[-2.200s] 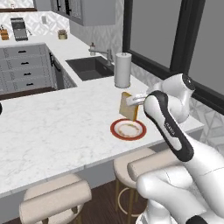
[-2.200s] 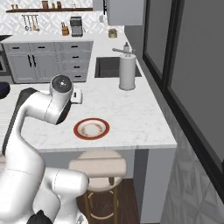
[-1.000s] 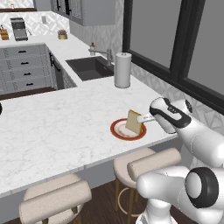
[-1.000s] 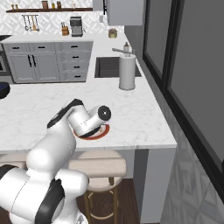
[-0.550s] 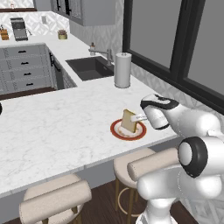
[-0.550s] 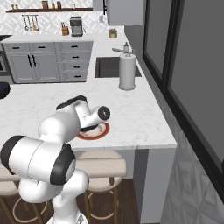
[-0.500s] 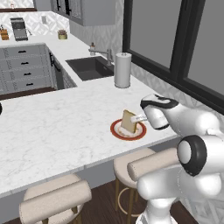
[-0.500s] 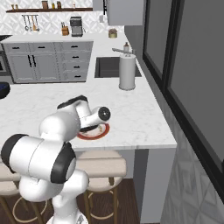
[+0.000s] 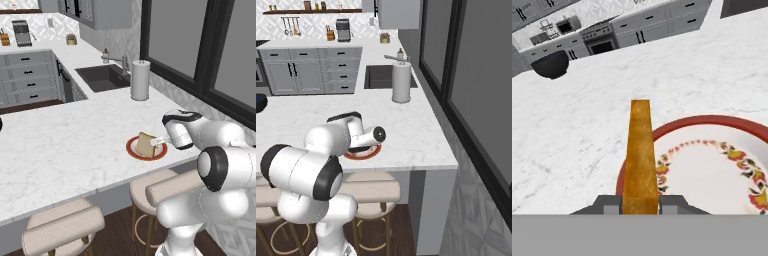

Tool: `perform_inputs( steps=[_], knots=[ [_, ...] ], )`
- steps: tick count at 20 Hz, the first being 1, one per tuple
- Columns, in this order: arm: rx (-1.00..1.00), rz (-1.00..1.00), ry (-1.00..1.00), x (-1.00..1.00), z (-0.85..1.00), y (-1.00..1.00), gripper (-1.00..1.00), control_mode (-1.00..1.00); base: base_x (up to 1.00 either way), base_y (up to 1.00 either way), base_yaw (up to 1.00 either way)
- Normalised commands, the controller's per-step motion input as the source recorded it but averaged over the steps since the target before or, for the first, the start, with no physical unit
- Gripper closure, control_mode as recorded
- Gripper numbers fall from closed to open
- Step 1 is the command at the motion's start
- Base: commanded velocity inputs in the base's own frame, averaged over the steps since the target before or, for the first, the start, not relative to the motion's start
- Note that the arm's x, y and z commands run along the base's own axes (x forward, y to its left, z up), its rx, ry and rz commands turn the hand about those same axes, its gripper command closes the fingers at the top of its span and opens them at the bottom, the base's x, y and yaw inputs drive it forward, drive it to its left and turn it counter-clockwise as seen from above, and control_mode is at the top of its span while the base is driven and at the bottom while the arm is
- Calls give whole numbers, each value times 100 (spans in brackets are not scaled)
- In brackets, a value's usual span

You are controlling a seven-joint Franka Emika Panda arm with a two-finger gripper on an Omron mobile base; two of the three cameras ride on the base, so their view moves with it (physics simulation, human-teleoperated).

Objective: Start the toaster. Once the lever pops up, take the bread to the plate on the dining counter.

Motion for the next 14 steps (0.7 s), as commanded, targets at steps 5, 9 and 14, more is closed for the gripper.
perform_inputs(
  steps=[5,9,14],
  knots=[
    [0,9,8,9,-6,0,100,-100,0,0,0],
    [0,8,1,18,-4,0,100,-100,0,0,0],
    [0,8,0,7,-2,0,100,-100,0,0,0]
  ],
)
